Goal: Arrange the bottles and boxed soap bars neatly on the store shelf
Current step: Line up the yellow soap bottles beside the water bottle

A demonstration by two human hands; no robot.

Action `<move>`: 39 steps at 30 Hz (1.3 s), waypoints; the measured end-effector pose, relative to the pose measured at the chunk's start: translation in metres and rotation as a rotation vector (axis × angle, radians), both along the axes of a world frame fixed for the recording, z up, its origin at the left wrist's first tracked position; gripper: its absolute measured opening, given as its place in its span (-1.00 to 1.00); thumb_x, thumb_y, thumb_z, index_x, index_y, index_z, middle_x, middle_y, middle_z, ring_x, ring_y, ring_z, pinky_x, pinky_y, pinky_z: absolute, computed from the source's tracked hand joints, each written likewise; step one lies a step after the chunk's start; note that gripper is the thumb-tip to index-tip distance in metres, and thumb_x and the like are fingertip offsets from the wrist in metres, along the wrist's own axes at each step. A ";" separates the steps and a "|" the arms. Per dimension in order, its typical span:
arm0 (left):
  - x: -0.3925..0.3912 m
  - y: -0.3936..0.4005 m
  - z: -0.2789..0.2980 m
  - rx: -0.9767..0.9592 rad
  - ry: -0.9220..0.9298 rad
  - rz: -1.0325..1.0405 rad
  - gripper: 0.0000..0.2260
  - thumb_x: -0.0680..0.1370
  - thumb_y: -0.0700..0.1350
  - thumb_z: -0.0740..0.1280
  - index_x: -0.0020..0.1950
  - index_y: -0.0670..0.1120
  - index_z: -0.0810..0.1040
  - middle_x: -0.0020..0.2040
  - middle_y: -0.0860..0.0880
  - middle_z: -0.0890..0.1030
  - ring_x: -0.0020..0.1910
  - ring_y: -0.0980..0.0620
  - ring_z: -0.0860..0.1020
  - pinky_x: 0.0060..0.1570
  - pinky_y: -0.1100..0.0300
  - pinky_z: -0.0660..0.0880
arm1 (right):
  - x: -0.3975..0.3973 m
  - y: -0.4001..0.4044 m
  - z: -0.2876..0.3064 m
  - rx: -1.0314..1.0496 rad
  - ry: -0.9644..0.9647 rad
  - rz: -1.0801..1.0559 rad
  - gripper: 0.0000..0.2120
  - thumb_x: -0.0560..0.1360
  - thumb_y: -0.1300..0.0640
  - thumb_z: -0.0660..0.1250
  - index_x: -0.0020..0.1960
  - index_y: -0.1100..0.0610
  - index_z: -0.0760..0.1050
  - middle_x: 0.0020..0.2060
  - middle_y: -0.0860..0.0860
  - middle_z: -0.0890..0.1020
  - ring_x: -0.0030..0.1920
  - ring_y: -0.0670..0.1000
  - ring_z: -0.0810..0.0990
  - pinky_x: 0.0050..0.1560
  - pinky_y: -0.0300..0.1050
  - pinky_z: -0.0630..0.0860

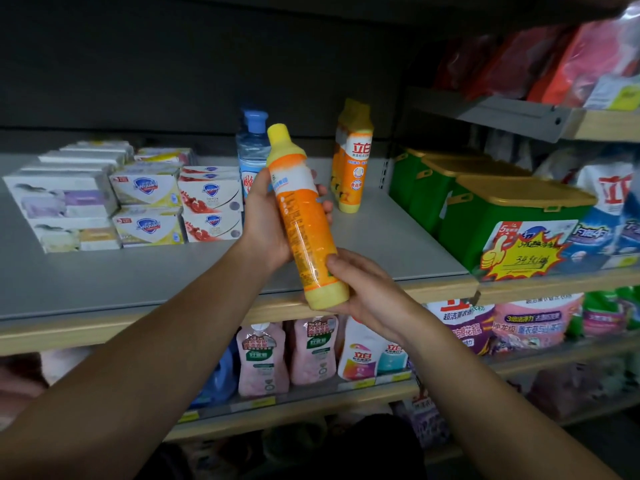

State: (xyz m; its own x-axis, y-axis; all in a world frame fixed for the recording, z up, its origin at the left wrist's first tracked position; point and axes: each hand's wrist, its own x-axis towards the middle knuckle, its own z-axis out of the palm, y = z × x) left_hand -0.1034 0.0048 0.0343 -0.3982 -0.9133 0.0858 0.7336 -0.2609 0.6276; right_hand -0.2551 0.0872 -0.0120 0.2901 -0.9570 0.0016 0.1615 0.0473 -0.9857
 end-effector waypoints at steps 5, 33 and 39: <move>-0.001 -0.009 0.005 0.027 -0.266 0.237 -0.53 0.58 0.23 0.18 0.23 -0.11 0.55 0.05 -0.15 0.66 0.01 -0.14 0.65 -0.04 -0.06 0.61 | 0.001 -0.003 0.000 -0.289 0.456 -0.246 -0.76 0.47 -0.06 0.41 0.13 -0.13 0.54 -0.04 -0.18 0.69 -0.04 -0.20 0.65 0.00 -0.22 0.56; -0.041 -0.025 0.001 -0.733 -1.140 0.396 -0.71 0.59 0.01 0.30 0.30 -0.03 0.51 0.13 0.03 0.63 0.09 0.16 0.59 0.22 0.09 0.50 | -0.038 -0.059 -0.031 -0.417 0.858 -0.733 -0.41 0.43 -0.04 0.49 0.36 0.07 0.34 0.15 0.03 0.62 0.10 0.09 0.59 -0.01 -0.19 0.37; 0.001 -0.041 -0.051 -0.946 -1.790 0.337 -0.54 0.57 0.05 0.31 0.42 -0.11 0.43 0.35 -0.12 0.52 0.30 -0.11 0.50 0.28 0.12 0.40 | -0.049 -0.080 -0.031 -0.394 0.882 -0.715 -0.41 0.45 -0.05 0.48 0.36 0.10 0.34 0.19 0.06 0.60 0.15 0.11 0.57 0.05 -0.16 0.38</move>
